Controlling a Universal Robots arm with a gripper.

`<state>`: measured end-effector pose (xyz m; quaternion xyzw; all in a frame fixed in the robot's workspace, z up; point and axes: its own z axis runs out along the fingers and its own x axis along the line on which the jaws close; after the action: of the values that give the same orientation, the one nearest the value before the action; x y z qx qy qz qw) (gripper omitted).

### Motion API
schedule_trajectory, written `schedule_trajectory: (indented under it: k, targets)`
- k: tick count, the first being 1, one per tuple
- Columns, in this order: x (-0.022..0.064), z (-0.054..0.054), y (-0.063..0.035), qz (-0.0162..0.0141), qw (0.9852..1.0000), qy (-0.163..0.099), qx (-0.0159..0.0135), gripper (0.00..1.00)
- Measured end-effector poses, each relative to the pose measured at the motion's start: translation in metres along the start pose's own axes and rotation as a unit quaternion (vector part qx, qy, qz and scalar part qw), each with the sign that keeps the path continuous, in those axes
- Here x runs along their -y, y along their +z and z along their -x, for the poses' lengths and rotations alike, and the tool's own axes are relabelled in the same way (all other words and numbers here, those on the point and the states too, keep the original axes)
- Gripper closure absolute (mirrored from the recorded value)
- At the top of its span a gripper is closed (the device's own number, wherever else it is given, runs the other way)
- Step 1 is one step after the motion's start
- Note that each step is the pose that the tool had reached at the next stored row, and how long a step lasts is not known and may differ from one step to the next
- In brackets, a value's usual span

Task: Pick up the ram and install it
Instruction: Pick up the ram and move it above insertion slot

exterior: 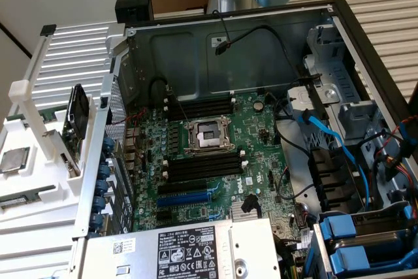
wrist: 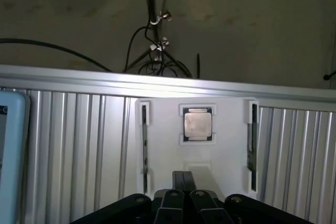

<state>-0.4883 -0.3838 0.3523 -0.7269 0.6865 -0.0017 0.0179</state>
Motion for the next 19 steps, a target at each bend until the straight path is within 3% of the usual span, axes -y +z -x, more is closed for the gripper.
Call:
schedule_trajectory:
  k: [2,12,19]
  targets:
    - [-0.0002,0.000,0.0063,-0.0006,1.0000,0.000,0.0018,0.89]
    - [-0.0015,-0.002,0.0166,-0.0010,1.0000,0.002,0.0029,0.89]
    - [-0.0021,-0.014,0.0307,-0.0010,1.0000,0.003,0.0073,0.89]
